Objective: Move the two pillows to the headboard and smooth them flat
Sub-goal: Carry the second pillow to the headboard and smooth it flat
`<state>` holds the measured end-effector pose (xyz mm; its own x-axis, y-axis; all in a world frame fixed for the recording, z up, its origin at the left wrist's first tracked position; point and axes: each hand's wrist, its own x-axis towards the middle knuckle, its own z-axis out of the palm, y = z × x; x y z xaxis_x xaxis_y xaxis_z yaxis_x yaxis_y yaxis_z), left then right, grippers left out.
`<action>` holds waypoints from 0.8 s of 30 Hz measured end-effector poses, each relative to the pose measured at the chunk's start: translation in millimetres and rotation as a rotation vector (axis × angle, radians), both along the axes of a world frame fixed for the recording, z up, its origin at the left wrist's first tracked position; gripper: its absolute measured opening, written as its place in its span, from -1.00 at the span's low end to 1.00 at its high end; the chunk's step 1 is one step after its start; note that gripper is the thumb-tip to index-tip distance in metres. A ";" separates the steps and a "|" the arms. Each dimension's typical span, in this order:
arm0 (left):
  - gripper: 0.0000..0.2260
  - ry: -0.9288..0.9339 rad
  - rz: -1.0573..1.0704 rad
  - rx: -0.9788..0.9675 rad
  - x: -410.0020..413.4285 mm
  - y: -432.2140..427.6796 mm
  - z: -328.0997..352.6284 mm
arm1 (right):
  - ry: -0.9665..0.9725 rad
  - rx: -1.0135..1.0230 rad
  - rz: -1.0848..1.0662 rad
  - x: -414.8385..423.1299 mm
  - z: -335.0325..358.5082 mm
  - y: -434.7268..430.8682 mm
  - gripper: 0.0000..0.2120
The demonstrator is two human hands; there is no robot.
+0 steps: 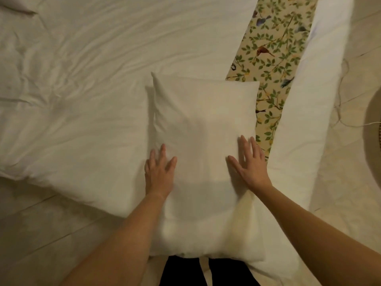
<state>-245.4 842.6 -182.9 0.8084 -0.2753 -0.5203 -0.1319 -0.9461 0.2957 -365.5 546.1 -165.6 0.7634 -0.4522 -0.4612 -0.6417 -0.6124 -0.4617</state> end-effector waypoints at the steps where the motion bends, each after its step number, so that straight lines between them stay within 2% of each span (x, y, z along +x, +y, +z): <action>1: -0.38 0.011 0.085 -0.052 2.6 0.2 -4.1 | -0.003 0.021 -0.017 -0.3 -4.3 -3.2 -0.16; 3: -0.35 0.026 0.307 -0.166 6.1 -0.2 -11.9 | -0.013 0.066 -0.031 -2.2 -11.1 -7.2 -0.17; 5: -0.35 0.025 0.403 -0.257 4.9 -1.0 -18.8 | -0.023 0.106 -0.037 -4.5 -16.2 -8.3 -0.17; 10: -0.27 0.016 0.431 -0.327 1.8 -0.7 -31.4 | -0.077 0.167 -0.082 -4.8 -22.8 -7.6 -0.16; 12: -0.30 0.004 0.448 -0.305 1.1 -2.7 -33.5 | -0.102 0.183 -0.104 -5.3 -24.2 -7.4 -0.17; 15: -0.29 0.023 0.477 -0.393 -0.4 -5.5 -34.4 | -0.122 0.208 -0.137 -6.2 -25.2 -6.5 -0.18; 24: -0.37 -0.005 0.479 -0.450 -4.5 -6.8 -36.2 | -0.143 0.237 -0.210 -3.7 -26.5 4.8 -0.18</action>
<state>-249.9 835.9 -219.1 0.8978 -0.0736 -0.4343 0.2711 -0.6847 0.6766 -369.2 550.8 -192.1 0.7294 -0.4998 -0.4671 -0.6610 -0.3389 -0.6695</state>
